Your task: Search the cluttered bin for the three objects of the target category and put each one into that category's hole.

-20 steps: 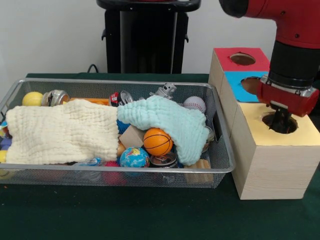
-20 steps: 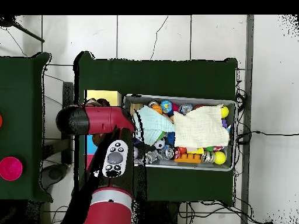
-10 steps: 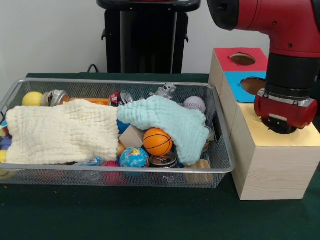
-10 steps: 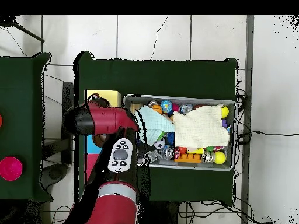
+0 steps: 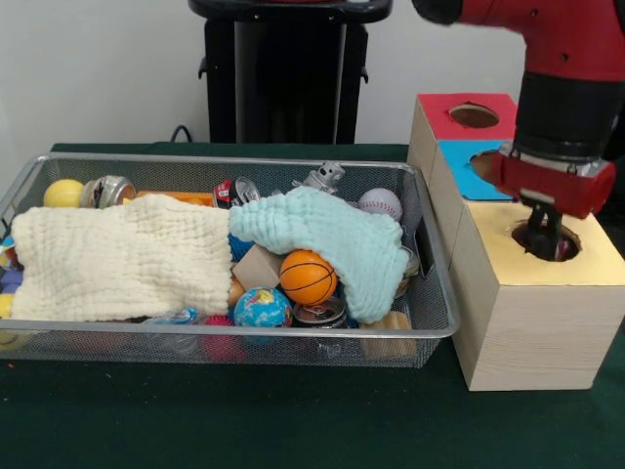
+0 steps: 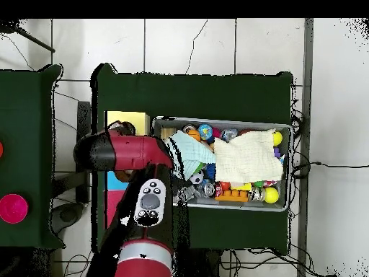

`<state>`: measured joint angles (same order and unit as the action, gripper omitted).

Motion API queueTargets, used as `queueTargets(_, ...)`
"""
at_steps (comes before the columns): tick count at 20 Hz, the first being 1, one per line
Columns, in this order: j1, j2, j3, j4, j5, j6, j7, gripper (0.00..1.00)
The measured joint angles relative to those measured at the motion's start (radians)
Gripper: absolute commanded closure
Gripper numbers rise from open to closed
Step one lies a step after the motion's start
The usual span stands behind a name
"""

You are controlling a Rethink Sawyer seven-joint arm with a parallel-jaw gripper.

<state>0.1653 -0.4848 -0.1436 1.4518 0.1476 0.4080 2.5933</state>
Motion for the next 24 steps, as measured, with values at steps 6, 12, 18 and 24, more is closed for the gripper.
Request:
queueTargets(6, -0.030, -0.149, -0.025, 0.018, -0.029, 0.262, 0.000, 1.00)
queueTargets(12, -0.092, -0.299, -0.065, 0.026, -0.132, 0.350, 0.000, 1.00)
queueTargets(18, -0.137, -0.360, -0.068, 0.029, -0.173, 0.351, 0.000, 1.00)
queueTargets(24, -0.151, -0.349, -0.044, 0.019, -0.176, 0.362, 0.000, 1.00)
